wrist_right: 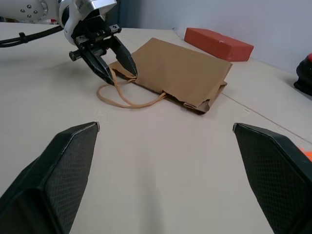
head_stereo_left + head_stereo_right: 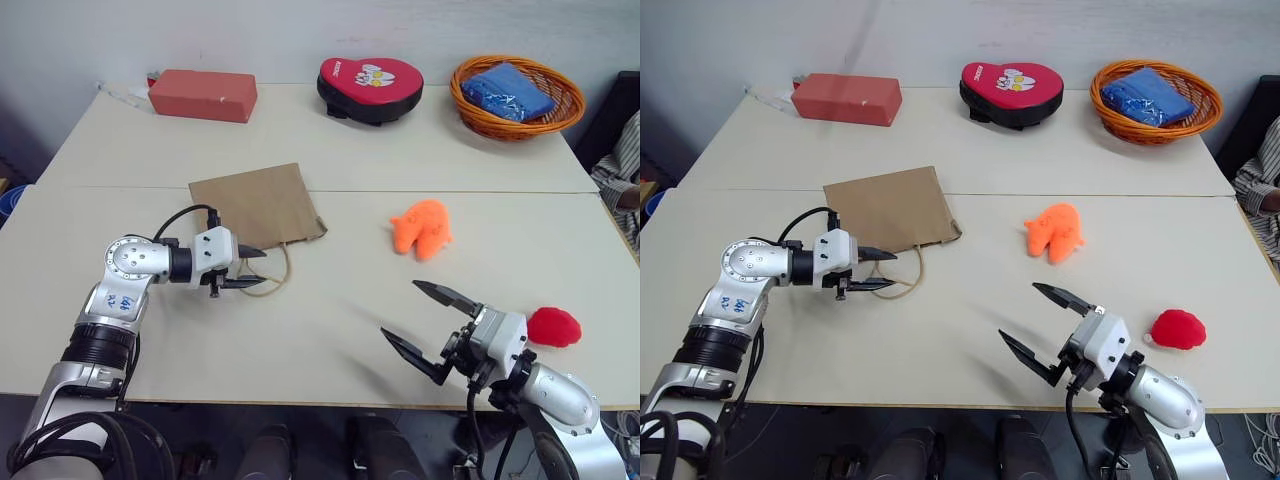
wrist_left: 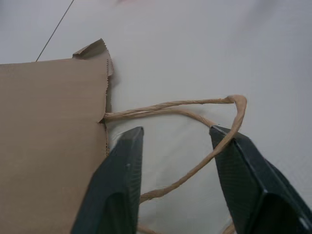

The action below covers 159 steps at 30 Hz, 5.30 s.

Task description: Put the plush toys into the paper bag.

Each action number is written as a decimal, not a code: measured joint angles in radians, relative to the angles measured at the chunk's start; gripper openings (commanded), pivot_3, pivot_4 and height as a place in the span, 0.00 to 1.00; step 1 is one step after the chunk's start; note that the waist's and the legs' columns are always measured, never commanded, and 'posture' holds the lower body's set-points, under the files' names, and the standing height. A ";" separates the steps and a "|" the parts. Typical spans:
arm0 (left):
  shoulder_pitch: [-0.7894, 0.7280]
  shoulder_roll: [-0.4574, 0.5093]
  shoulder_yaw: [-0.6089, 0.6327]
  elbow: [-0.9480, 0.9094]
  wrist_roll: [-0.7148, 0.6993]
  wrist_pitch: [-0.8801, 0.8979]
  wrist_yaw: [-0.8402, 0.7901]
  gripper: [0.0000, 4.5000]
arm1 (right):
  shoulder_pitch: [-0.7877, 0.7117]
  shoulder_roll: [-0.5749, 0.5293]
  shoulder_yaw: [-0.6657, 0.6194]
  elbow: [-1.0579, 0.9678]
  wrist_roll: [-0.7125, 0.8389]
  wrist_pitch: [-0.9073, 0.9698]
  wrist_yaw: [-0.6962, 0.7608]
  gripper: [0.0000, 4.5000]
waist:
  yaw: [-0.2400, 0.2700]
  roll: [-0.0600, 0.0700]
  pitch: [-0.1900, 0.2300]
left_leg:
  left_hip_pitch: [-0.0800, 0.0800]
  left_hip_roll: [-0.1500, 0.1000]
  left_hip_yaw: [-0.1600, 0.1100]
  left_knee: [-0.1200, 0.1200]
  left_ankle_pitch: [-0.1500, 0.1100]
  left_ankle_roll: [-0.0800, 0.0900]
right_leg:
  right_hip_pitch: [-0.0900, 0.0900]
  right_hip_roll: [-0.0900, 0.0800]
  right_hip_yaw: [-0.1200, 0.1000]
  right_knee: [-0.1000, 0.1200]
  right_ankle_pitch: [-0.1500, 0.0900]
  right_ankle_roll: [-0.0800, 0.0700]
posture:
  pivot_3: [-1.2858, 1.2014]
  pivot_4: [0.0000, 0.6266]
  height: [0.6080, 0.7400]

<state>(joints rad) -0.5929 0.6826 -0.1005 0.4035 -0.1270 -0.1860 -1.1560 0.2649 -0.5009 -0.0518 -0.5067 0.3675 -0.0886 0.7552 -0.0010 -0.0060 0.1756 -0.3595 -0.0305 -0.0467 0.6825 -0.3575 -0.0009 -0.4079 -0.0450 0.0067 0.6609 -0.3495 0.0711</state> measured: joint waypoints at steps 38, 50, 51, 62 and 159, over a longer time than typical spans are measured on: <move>-0.031 -0.156 0.064 -0.583 -0.429 0.646 0.094 0.00 | -0.612 0.153 0.304 0.352 -0.209 0.258 -0.084 0.01 | -0.009 0.000 0.000 | -0.002 -0.001 -0.001 0.001 0.001 -0.002 | -0.003 0.001 0.001 0.002 0.000 0.000 | 0.52 0.24 1.00; -0.039 -0.189 0.103 -0.588 -0.519 0.713 0.128 0.00 | -0.690 0.235 0.362 0.554 -0.301 0.241 -0.085 0.01 | -0.008 -0.001 0.000 | -0.002 -0.001 -0.001 0.002 0.001 -0.002 | -0.003 0.000 0.001 0.002 0.000 0.000 | 0.52 0.24 1.00; -0.042 -0.188 0.105 -0.588 -0.531 0.723 0.128 0.00 | -0.694 0.247 0.366 0.562 -0.307 0.240 -0.085 0.01 | -0.010 -0.001 0.000 | -0.002 -0.001 -0.001 0.002 0.001 -0.002 | -0.004 0.000 0.001 0.002 0.000 0.000 | 0.52 0.24 1.00; -0.065 -0.179 0.154 -0.585 -0.568 0.755 0.146 0.00 | -0.770 0.310 0.384 0.725 -0.358 0.187 -0.090 0.01 | -0.029 0.000 0.000 | -0.002 -0.001 -0.002 0.002 0.002 -0.003 | -0.004 0.000 0.001 0.002 0.000 0.000 | 0.52 0.24 1.00; -0.084 -0.210 0.133 -0.546 -0.573 0.733 0.169 0.00 | -0.939 0.125 0.287 0.445 -0.003 0.724 0.030 0.04 | -0.010 0.000 0.000 | -0.010 -0.002 -0.005 0.007 0.003 -0.002 | -0.007 -0.001 -0.002 0.002 0.001 0.001 | 0.52 0.24 1.00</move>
<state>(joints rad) -0.6773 0.4730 0.0322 -0.1426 -0.6999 0.5469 -0.9872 -0.6738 -0.3761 0.2351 -0.0622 0.3647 0.6357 0.7851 -0.0114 -0.0058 0.1757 -0.3697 -0.0324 -0.0517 0.6899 -0.3550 -0.0027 -0.4151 -0.0458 0.0049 0.6630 -0.3486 0.0725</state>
